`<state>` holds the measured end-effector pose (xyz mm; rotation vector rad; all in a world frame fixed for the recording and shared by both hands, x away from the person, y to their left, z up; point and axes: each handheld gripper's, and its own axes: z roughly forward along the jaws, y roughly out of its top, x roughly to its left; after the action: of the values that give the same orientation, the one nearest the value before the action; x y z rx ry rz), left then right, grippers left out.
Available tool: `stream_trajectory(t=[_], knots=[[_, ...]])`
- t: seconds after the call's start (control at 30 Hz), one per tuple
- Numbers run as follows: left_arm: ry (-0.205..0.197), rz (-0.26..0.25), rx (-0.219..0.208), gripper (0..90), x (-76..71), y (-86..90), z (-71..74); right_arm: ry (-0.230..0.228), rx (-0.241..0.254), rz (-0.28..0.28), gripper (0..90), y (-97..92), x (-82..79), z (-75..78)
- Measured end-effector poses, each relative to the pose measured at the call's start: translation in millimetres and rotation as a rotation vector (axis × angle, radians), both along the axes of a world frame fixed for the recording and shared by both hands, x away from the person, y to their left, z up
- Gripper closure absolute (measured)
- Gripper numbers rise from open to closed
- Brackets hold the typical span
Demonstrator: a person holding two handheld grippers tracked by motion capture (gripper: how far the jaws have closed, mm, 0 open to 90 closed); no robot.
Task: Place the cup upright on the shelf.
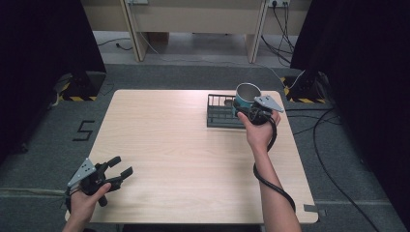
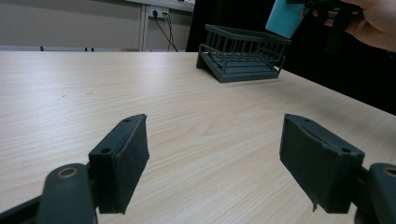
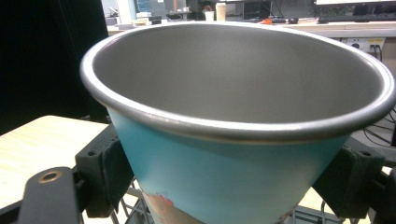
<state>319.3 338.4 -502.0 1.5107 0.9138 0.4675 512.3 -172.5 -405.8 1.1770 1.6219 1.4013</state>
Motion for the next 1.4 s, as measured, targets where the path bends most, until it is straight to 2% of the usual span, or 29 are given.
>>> stream_trajectory(t=[0.7,1.4], knots=[[0.0,-0.001,-0.004,23.0,-0.2,0.7,0.2,0.023,0.02,-0.026,17.7,-0.1,19.7,1.3],[-0.001,-0.004,-0.007,23.1,-0.4,0.7,0.4,0.055,0.01,-0.041,17.7,1.9,43.9,2.7]])
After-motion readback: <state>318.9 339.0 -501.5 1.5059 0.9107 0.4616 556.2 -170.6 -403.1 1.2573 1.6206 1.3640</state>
